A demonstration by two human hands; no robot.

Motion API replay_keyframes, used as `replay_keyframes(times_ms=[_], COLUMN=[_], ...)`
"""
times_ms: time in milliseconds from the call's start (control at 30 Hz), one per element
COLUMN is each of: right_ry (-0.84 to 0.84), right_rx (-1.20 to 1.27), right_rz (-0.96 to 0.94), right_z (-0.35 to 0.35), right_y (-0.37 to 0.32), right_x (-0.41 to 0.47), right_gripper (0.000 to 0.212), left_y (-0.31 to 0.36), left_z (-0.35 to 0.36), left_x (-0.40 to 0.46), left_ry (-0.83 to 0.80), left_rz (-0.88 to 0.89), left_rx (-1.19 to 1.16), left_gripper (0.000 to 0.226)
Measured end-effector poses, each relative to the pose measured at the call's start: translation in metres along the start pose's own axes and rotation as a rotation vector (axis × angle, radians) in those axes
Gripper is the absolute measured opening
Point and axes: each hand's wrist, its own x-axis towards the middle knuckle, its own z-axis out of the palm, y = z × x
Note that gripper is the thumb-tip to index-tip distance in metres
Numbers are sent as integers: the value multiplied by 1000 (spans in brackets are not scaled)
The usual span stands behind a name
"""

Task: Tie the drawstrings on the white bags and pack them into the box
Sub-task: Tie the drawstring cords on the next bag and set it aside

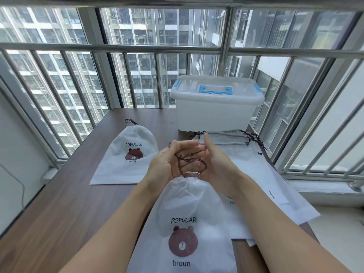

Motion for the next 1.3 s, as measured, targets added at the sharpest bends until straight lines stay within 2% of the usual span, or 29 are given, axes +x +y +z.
replay_keyframes(times_ms=[67,133,200,267,333,467,600,667,733,833,900,1000,1067,1133,1200,1300], right_ry=[8,70,206,318,381,485,502,537,557,419,384,319,199,102,66,80], right_rx=[32,144,390,625,680,390,286,143,-235,-911,-1212,-1221,-1144,-1123,-1147,-1159], right_rz=[-8,-78,-190,-278,-290,-296,-328,-345,-347,-346,-361,-342,-272,-204,-165,-156], right_z=[1,-2,-15,-34,-49,-60,-58,-55,-47,-23,-11,-4,-11,-16,-20,-19], right_y=[-1,-5,-13,-22,-27,-26,-27,-31,-32,-20,-6,2,1,-3,-6,-8], right_x=[0,1,3,4,3,2,2,-4,-10,-13,-8,-2,-1,-4,-9,-15], right_gripper=[72,54,34,24,22,24,24,25,28,49,49,40,48,60,65,65], left_y=[-1,2,10,23,33,37,35,32,26,15,11,15,16,16,14,11], left_z=[1,-3,-19,-42,-63,-72,-73,-72,-62,-40,-34,-37,-41,-48,-55,-49], left_x=[1,5,9,13,13,12,13,14,15,16,16,16,17,20,21,17], left_ry=[-3,51,224,405,500,556,556,543,504,413,372,385,464,574,649,787], left_rz=[-17,64,148,183,167,145,131,93,47,-23,-39,-66,-47,45,112,153], left_rx=[50,53,-88,-321,-433,-333,-293,-300,-280,-256,-262,-334,-334,-193,70,594], left_gripper=[51,53,55,54,58,60,55,53,51,49,49,46,37,25,59,84])
